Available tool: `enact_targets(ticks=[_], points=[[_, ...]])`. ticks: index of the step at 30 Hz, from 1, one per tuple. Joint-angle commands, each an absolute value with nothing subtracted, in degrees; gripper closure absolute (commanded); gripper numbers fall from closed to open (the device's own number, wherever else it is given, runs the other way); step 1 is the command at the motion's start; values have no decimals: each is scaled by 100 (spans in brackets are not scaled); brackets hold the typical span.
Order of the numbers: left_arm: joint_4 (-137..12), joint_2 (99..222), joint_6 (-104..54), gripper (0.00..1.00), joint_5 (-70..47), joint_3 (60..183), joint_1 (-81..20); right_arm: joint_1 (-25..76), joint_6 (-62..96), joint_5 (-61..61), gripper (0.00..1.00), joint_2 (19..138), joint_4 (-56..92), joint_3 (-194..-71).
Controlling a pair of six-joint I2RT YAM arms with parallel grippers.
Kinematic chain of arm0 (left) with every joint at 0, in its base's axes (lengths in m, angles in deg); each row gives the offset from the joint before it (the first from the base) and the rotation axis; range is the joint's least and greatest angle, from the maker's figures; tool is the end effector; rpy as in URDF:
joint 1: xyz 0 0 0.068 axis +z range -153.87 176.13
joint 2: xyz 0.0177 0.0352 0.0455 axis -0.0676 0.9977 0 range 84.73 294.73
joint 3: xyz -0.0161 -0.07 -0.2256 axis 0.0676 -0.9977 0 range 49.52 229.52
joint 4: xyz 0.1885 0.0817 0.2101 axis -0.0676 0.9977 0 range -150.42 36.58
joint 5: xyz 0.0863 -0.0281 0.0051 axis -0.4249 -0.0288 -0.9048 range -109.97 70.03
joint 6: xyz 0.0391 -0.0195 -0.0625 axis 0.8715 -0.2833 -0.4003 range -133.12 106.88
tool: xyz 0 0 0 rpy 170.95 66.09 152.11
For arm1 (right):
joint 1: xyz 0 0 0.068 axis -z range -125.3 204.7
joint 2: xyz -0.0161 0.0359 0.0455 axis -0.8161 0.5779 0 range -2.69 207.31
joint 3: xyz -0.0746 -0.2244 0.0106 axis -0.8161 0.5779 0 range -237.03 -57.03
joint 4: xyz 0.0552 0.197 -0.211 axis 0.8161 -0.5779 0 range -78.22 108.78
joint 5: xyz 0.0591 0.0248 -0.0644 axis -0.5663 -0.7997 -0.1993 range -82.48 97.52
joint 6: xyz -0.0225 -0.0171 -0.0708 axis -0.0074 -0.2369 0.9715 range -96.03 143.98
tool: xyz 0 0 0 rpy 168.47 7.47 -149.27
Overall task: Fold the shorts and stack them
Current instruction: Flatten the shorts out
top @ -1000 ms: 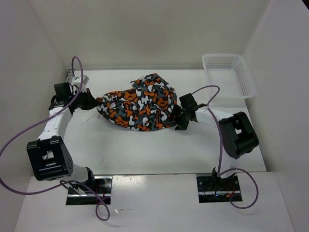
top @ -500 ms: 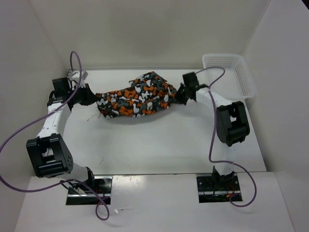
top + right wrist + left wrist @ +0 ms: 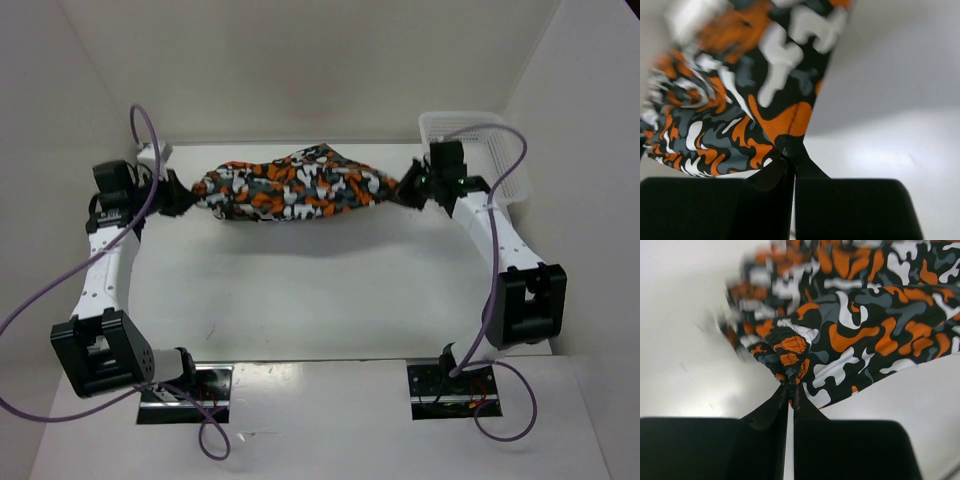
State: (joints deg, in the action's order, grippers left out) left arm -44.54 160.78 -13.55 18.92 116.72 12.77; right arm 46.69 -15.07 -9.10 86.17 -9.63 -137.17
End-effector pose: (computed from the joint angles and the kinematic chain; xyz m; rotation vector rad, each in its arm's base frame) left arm 0.3599 0.0653 0.2977 0.1417 1.9275 -0.4886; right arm 0.4024 0.0753 0.2749 0.4529 2.2536 0.7620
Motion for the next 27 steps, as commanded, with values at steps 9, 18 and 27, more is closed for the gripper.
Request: enact_targets(ticks=[9, 18, 27], points=[[-3063, 15434, -1312, 7, 1133, 9953, 1414, 4855, -1681, -6, 21, 7800, -1348, -11593], [-2772, 14566, -1312, 26, 868, 8959, 1327, 4793, -2427, -4, 28, 6508, -1348, -9978], [-3385, 15117, -1312, 11, 877, 8241, 1274, 4398, -3271, -109, 28, 5953, -1138, -9360]])
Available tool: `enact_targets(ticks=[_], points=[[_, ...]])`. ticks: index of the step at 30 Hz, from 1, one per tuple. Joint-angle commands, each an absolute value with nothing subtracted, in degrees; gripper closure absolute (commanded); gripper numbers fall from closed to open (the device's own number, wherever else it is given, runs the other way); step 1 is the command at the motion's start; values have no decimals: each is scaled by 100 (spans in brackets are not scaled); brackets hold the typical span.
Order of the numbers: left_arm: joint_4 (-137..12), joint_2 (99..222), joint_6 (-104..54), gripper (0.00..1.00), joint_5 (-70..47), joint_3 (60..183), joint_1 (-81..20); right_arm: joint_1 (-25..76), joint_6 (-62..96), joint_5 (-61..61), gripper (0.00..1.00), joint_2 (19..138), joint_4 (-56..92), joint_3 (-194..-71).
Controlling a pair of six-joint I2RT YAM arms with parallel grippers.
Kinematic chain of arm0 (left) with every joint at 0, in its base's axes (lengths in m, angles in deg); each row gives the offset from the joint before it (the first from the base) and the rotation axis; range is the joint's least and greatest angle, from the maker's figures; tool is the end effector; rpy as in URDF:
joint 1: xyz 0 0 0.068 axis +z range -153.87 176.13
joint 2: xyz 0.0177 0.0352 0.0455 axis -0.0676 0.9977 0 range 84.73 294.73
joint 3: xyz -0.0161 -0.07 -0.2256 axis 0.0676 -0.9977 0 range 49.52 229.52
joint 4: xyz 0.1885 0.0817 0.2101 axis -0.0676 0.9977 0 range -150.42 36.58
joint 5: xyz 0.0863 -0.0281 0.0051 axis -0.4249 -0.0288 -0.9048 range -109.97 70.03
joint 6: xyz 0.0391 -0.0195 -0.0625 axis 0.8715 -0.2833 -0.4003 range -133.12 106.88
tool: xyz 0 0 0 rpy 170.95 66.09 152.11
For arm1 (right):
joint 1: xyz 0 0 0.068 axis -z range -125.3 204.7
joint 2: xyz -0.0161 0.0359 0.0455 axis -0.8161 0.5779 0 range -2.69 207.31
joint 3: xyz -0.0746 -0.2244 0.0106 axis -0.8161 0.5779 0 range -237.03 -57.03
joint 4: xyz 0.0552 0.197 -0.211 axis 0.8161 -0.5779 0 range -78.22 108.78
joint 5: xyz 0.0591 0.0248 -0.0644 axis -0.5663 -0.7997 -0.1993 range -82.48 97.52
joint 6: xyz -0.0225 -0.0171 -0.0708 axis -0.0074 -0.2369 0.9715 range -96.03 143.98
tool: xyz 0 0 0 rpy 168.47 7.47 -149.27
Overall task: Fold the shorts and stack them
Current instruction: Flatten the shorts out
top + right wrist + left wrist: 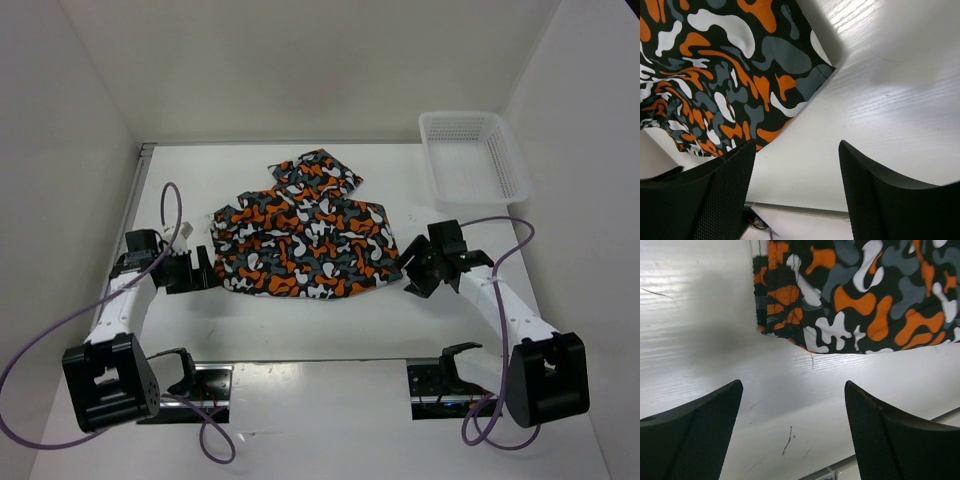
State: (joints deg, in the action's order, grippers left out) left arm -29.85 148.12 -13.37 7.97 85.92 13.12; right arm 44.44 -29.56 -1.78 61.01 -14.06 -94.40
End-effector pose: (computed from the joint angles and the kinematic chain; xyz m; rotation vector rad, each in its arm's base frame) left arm 0.2623 0.0485 0.1322 -0.1936 2.4699 -0.5035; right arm 0.2610 0.0578 0.1282 0.9427 2.5413 0.5819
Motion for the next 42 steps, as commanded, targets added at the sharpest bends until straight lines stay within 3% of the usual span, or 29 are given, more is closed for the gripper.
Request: enact_targets(ticks=[1, 11, 14, 16, 17, 19, 20, 23, 25, 28, 30, 33, 39, 42], points=[[-3544, 15187, -1312, 11, 1051, 8126, 1274, 4345, -3271, -109, 28, 5953, -1137, -9281], [-4968, 16443, -1312, 7, 1746, 7975, 1221, 4187, -3816, -602, 28, 5849, 82, -8298], [-5189, 16663, -1312, 15, 1747, 7975, 1221, 4187, -4097, -663, 28, 5699, 522, -7955], [-5268, 16769, -1312, 26, 1747, 8037, 1221, 4187, -4246, -497, 29, 5646, 883, -7831], [-5269, 16883, -1312, 40, 1747, 8106, 1221, 4187, -4343, -435, 32, 5646, 963, -7770], [-5269, 16989, -1312, 58, 1694, 8247, 1168, 4187, -4344, -251, 38, 5593, 1173, -7769], [-5164, 17076, -1312, 81, 1625, 8300, 1168, 4187, -4396, -189, 40, 5593, 1174, -7769], [-4962, 17139, -1312, 100, 1519, 8467, 1168, 4187, -4457, 5, 43, 5847, 1569, -7708], [-4909, 17139, -1312, 100, 1519, 8546, 1168, 4108, -4458, 5, 44, 6321, 1998, -7707], [-4795, 16973, -1312, 100, 1519, 8651, 1168, 3932, -4335, 84, 57, 7261, 2176, -8162], [-4654, 16867, -1312, 100, 1519, 8818, 1168, 3853, -4212, 277, 77, 7727, 1975, -8514], [-4346, 16674, -1312, 100, 1519, 9343, 1168, 3853, -3993, 487, 100, 8089, 1588, -9261], [-4108, 16988, -1312, 100, 1913, 11268, 1168, 4265, -2851, 393, 100, 8588, 457, -12237], [-4135, 17524, -1312, 100, 2239, 12621, 1168, 4318, -2262, -2, 100, 9327, -421, -14791]])
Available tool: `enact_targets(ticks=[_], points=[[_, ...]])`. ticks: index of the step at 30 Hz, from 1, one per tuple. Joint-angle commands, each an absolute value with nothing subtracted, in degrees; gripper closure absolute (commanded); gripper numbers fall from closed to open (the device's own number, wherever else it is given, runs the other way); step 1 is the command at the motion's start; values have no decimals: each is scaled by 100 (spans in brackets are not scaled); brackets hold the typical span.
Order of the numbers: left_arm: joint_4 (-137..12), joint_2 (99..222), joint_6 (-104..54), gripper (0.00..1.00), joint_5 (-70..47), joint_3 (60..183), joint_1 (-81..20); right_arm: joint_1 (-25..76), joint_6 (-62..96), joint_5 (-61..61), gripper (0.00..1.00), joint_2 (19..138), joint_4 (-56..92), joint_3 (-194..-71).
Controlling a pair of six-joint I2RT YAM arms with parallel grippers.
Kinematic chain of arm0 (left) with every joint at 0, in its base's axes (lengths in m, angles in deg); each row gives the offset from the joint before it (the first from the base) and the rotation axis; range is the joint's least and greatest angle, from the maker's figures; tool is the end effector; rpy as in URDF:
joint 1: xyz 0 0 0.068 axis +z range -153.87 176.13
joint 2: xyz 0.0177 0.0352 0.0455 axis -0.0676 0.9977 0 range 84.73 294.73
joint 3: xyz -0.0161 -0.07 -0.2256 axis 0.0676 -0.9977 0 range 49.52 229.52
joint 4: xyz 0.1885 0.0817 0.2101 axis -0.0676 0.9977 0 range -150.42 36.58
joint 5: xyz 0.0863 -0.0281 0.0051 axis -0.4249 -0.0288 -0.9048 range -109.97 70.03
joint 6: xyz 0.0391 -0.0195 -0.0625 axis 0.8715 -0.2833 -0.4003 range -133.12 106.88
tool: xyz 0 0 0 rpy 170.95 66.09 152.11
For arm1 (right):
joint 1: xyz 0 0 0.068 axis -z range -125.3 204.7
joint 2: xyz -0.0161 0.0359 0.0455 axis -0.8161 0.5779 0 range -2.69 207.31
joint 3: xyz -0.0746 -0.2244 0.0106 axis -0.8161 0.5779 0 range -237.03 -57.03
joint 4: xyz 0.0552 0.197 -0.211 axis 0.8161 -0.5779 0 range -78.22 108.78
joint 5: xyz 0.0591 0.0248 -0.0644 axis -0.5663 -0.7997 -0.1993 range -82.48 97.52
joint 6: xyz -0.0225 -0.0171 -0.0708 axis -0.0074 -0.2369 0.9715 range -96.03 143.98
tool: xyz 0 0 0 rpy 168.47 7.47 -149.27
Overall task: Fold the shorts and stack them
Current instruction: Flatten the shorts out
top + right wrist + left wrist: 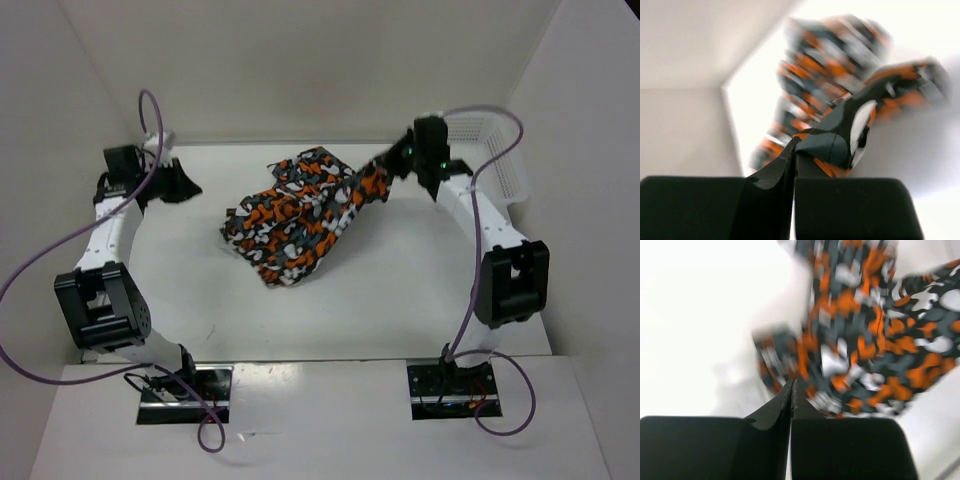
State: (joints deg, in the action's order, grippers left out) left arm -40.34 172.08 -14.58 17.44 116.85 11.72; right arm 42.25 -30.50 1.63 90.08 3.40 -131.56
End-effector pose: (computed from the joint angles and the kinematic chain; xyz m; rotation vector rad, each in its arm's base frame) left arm 0.3846 0.0667 0.2199 0.0161 2.1667 -0.5966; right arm 0.4185 0.0992 0.2327 0.7521 2.1320 0.7648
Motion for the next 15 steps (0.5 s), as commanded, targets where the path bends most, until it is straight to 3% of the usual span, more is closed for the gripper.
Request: enact_targets(ticks=[1, 3, 8, 15], points=[[-4074, 17526, -1312, 100, 2239, 12851, 1168, 4318, -2182, -100, 100, 9616, -617, -15122], [-4012, 17456, -1312, 100, 2178, 13082, 1168, 4318, -2102, -284, 100, 9706, -803, -15397], [-4082, 17200, -1312, 100, 2257, 12362, 1115, 4266, -2366, -285, 100, 9234, -171, -13697], [-3863, 17148, -1312, 100, 2214, 11896, 388, 4266, -2384, 189, 100, 8994, -109, -13078]])
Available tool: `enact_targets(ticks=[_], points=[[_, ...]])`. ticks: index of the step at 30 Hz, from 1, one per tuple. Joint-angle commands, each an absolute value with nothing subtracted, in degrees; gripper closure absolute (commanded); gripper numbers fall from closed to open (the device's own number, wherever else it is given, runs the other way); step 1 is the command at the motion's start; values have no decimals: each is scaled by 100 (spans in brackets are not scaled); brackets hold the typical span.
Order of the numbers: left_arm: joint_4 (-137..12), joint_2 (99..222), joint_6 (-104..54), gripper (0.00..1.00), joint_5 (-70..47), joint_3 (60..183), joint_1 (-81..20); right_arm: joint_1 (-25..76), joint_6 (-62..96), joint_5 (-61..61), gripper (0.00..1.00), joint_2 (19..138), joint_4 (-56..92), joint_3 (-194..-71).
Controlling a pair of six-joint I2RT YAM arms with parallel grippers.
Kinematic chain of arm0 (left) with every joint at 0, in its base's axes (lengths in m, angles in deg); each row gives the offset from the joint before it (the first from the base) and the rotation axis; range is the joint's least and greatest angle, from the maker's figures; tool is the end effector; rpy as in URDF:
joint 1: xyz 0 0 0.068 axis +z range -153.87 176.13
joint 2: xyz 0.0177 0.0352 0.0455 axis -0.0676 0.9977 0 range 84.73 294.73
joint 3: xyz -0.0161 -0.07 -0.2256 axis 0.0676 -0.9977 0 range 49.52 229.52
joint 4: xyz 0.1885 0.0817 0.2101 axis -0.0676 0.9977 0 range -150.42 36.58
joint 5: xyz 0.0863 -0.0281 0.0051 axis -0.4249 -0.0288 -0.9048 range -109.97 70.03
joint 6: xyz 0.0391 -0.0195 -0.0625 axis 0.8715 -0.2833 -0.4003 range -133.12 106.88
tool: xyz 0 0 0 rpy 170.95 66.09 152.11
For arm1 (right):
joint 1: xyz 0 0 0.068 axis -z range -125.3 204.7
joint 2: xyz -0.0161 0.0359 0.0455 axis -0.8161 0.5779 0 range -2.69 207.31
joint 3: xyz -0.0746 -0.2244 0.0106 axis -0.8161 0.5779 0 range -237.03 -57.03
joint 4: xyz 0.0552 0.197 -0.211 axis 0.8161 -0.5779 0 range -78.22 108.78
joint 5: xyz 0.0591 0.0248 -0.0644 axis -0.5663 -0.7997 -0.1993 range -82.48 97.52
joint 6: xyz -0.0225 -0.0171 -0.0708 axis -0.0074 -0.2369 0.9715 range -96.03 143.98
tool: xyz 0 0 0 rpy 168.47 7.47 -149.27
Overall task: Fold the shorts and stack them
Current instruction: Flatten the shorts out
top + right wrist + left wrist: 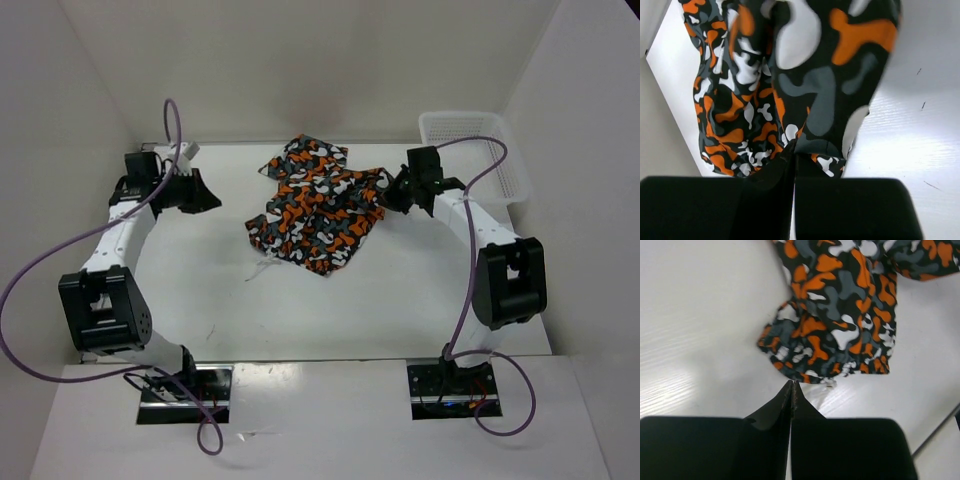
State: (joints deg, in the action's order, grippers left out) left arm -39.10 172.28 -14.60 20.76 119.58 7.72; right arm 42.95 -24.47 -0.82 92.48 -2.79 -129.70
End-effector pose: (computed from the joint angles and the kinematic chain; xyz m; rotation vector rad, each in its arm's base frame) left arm 0.3911 0.0373 0.2361 0.1325 2.1374 -0.6905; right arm 0.4097 0.0948 0.1917 0.6947 2.3339 0.6707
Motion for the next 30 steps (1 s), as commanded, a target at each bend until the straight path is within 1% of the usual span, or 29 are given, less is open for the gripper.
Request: enact_targets(ticks=[1, 2, 6, 7, 9, 10, 11, 12, 14, 15, 18, 19, 22, 23, 24, 30], points=[[-3862, 17200, -1312, 100, 2213, 11895, 282, 4266, -2332, 189, 100, 8994, -161, -13078], [-3862, 17200, -1312, 100, 2161, 11799, 159, 4266, -2331, 250, 100, 8942, -162, -13025], [-3862, 17139, -1312, 90, 2160, 11421, -597, 4388, -2200, 321, 100, 8723, -223, -12964], [-3862, 17078, -1312, 86, 2160, 11220, -964, 4441, -2199, 321, 100, 8722, -284, -12963], [-3915, 17016, -1312, 80, 2160, 11052, -1396, 4442, -2077, 321, 100, 8670, -346, -12963], [-3967, 17016, -1312, 78, 1977, 11051, -1885, 4511, -2076, 321, 100, 8669, -346, -12963], [-4072, 17016, -1312, 68, 1863, 10990, -2143, 4512, -2024, 321, 100, 8669, -346, -12911], [-4073, 17016, -1312, 63, 1731, 10990, -2371, 4564, -2023, 260, 100, 8669, -346, -12911], [-4370, 17139, -1312, 56, 1389, 11069, -2924, 4626, -2023, 190, 100, 8669, -346, -12779], [-4476, 17235, -1312, 44, 1239, 11138, -3067, 4687, -2023, 137, 100, 8617, -346, -12779], [-4688, 17603, -1312, 23, 720, 11322, -3480, 4740, -2023, 137, 100, 8477, -346, -12638], [-4619, 17857, -1312, 22, 606, 11576, -3577, 4740, -1971, 137, 100, 8406, -346, -12586], [-4443, 18342, -1312, 20, -88, 12086, -4007, 4863, -1971, 66, 100, 8213, -408, -12454], [-4338, 18473, -1312, 20, -534, 12210, -4165, 4924, -1971, 66, 100, 8160, -408, -12454], [-4285, 18718, -1312, 20, -642, 12290, -4167, 4925, -1971, 14, 100, 8160, -408, -12375], [-4337, 19168, -1312, 19, -959, 12361, -4438, 5162, -1856, -91, 99, 7878, -513, -12120]])
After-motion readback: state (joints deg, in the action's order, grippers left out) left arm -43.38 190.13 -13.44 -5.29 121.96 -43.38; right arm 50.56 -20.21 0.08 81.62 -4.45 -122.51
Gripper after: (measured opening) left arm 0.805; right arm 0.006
